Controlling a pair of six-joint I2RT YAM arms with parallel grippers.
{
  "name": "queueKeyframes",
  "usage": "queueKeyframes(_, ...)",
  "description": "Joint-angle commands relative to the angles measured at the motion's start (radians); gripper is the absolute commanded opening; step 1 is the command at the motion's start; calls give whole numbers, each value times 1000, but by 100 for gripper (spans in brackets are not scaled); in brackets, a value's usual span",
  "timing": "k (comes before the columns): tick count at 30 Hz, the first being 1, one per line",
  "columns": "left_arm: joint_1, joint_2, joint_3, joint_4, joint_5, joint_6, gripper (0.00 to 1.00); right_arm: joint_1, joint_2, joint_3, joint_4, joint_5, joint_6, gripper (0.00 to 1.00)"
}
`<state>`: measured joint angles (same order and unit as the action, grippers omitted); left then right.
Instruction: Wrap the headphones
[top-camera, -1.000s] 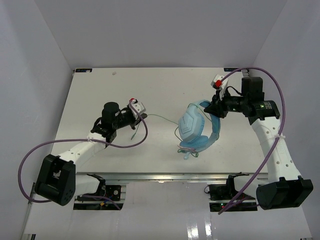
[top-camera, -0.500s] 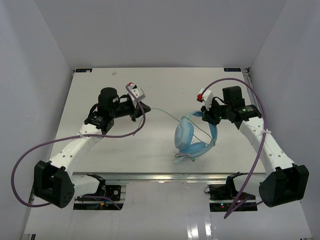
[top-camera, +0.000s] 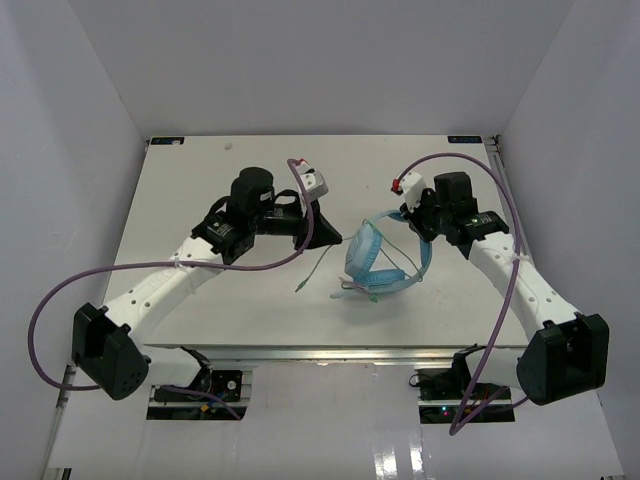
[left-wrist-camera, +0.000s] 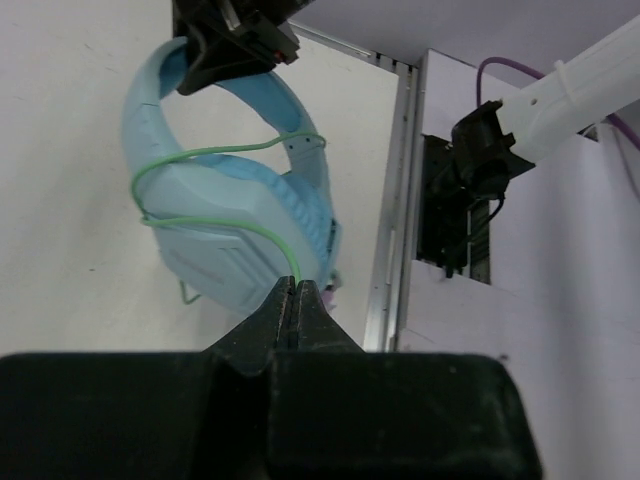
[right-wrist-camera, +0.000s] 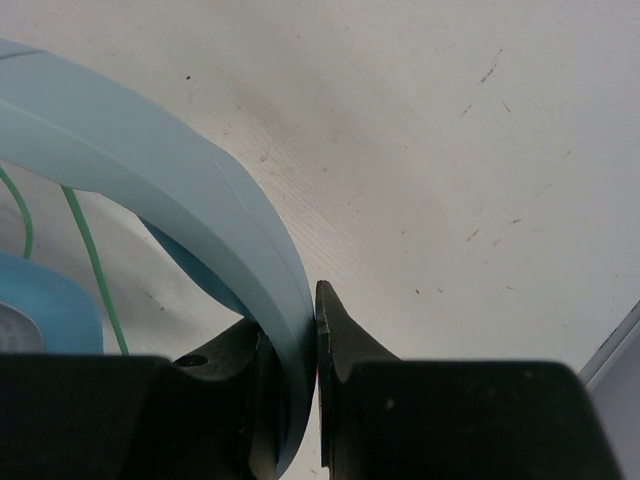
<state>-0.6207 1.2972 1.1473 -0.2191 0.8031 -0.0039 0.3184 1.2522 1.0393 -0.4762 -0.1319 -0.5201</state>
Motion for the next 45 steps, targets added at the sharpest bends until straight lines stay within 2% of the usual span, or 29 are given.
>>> queueKeyframes(1, -50, 65, 80, -19, 9, -175, 0, 31, -1, -5, 143, 155, 123, 8)
queueKeyframes(6, -66, 132, 155, -17, -11, -281, 0, 92, -6, -35, 218, 285, 168, 8)
queueKeyframes(13, -68, 234, 238, -28, -16, -433, 0, 122, 18, -33, 252, 339, 255, 8)
queueKeyframes(21, -107, 279, 220, 19, -120, -488, 0, 125, 58, 0, 212, 252, 368, 8)
queueKeyframes(27, -177, 300, 195, 58, -189, -507, 0, 122, 98, 28, 183, 190, 448, 8)
queueKeyframes(33, -214, 273, 140, 61, -300, -496, 0, 111, 127, 69, 159, 146, 541, 8)
queueKeyframes(45, -260, 255, 57, 104, -485, -488, 1, 92, 125, 104, 146, 115, 575, 8)
